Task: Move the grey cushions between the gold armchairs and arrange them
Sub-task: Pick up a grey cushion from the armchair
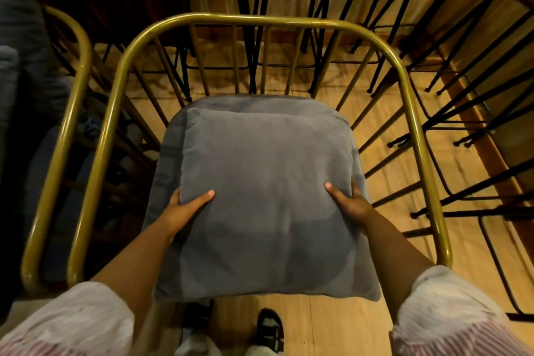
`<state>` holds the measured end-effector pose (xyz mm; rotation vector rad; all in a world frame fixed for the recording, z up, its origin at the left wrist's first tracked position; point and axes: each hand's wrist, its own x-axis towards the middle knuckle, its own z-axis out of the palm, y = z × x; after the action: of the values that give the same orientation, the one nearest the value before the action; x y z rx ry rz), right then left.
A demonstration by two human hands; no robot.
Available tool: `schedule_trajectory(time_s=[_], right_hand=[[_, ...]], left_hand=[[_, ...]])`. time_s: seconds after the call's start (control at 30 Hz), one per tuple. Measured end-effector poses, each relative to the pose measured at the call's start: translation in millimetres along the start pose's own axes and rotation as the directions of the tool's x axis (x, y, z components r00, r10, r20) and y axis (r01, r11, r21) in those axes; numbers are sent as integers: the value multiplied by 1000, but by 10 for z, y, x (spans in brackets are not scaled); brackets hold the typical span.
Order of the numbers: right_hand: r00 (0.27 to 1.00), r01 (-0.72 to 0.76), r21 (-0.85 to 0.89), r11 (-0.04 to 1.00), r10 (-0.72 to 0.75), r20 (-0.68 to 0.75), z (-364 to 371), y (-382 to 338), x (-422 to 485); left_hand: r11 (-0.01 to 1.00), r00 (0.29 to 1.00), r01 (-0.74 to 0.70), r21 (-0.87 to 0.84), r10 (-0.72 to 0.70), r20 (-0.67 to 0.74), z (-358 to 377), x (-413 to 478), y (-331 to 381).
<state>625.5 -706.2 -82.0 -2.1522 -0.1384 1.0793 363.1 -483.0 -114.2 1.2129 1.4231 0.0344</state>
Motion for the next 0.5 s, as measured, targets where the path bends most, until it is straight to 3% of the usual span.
schedule_trajectory(time_s=[0.23, 0.5], right_hand=[[1000, 28, -12, 1000, -28, 7, 55, 176, -18], [984, 53, -190, 980, -84, -155, 251, 357, 94]], left_hand=[[998, 998, 41, 39, -42, 43, -56, -96, -15], [990, 1000, 27, 141, -27, -3, 31, -321, -70]])
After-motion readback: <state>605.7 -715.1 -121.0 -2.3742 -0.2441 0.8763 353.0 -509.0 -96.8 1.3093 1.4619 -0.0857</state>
